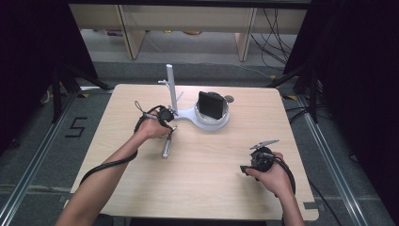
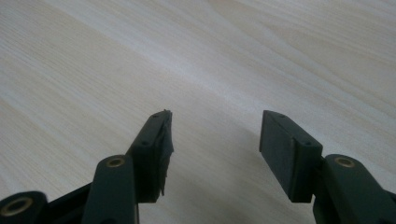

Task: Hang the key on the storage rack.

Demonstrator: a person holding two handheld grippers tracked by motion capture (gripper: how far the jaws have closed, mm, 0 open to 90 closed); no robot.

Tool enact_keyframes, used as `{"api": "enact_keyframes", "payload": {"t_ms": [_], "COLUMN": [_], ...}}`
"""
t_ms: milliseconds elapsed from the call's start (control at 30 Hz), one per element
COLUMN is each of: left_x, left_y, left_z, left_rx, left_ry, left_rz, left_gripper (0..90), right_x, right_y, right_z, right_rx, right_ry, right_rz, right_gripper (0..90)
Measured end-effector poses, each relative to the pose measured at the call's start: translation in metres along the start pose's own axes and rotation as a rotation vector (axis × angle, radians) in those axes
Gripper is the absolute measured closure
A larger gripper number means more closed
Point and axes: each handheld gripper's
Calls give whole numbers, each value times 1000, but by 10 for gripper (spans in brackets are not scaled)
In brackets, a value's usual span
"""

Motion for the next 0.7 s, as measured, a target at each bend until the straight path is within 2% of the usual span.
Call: {"api": "enact_keyframes", "payload": {"t_ms": [67, 100, 300, 367, 433, 467, 533, 600, 700], "left_x": [3, 5, 12, 15, 16, 18, 19, 24, 26], "left_y": [3, 4, 16, 24, 27, 32, 35, 41, 45], "left_z": [-1, -2, 2, 3, 4, 4, 6, 6, 7], "left_rx": [-5, -5, -13, -18, -18, -25, -20, -34, -30], "left_ry": [0, 31, 35, 49, 55, 69, 69, 79, 82], "left_rz": [-21, -35, -83, -127, -143, -173, -176, -205, -202], "left_gripper": [853, 853, 854, 854, 854, 854, 854, 854, 854], "right_x": [0, 0, 0, 0, 0, 0, 0, 0, 0], "right_y": [0, 0, 0, -1, -1, -1, -1, -1, -1], "right_z": [0, 0, 1, 1, 1, 1, 1, 1, 1], "right_rx": [1, 1, 1, 1, 0, 2, 2, 2, 1], "right_ry": [1, 1, 3, 4, 7, 4, 4, 4, 4], "right_rz": [1, 1, -3, -2, 1, 0, 0, -2, -1], "right_gripper": [451, 451, 451, 452, 451, 451, 452, 452, 451]}}
Point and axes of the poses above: each handheld gripper's, and its own axes: y roughly backward along the jaws, x roughly out of its underside, z roughly to its left, and after that the axes turned 6 degrees about -x, right-handed
